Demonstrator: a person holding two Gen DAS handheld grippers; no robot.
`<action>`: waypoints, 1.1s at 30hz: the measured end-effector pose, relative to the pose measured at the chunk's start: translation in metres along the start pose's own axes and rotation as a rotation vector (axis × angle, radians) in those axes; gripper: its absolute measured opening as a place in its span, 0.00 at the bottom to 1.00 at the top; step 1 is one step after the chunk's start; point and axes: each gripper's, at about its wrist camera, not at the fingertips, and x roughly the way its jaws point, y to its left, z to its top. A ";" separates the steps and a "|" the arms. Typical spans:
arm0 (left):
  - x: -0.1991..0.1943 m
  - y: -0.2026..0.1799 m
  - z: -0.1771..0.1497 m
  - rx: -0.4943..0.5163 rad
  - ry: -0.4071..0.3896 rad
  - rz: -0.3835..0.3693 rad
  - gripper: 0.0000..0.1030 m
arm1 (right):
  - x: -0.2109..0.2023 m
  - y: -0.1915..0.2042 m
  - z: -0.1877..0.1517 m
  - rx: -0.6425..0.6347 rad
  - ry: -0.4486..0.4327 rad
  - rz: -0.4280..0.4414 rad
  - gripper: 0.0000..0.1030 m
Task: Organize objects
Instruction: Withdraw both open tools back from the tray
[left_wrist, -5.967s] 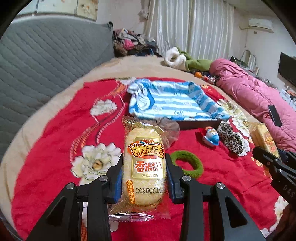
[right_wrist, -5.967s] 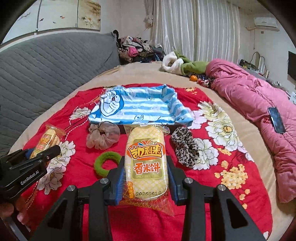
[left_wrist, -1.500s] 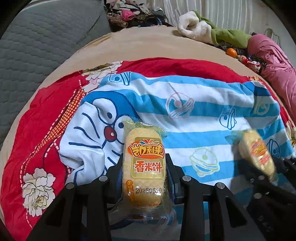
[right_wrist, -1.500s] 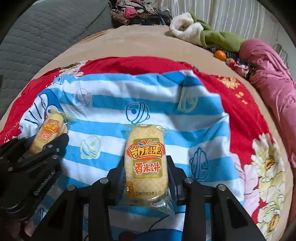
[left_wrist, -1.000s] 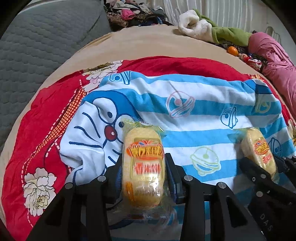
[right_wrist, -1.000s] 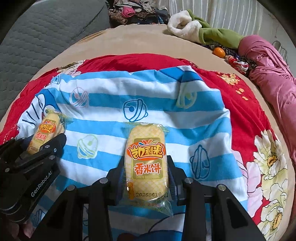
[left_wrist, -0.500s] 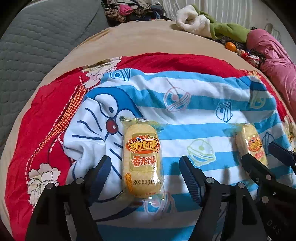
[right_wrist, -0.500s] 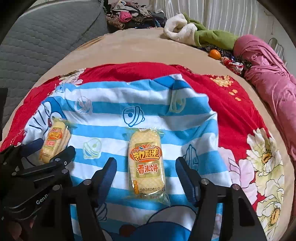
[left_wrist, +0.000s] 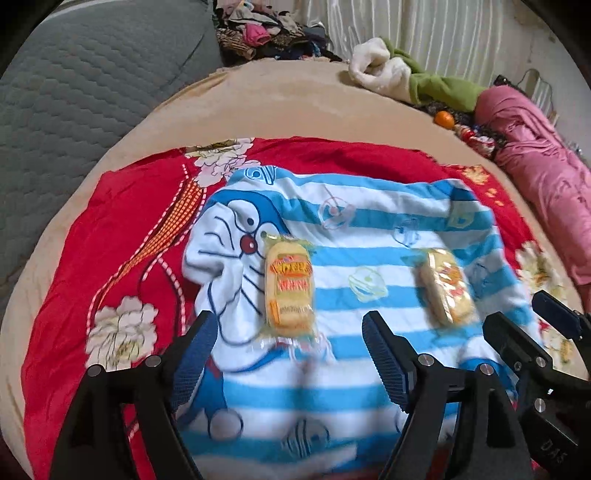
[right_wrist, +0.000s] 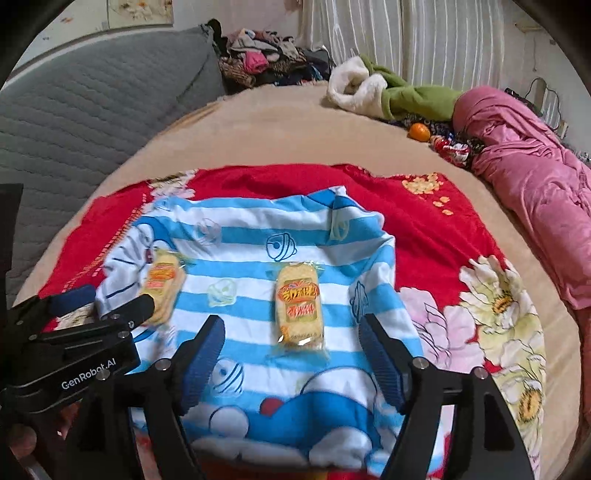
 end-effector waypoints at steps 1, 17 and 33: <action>-0.006 -0.001 -0.003 0.008 -0.008 -0.001 0.80 | -0.010 0.000 -0.003 0.002 -0.015 0.006 0.76; -0.098 0.001 -0.061 0.014 -0.083 -0.095 0.83 | -0.115 0.002 -0.049 0.026 -0.165 0.073 0.78; -0.166 0.010 -0.100 0.023 -0.200 -0.127 1.00 | -0.186 0.011 -0.096 0.005 -0.291 0.119 0.81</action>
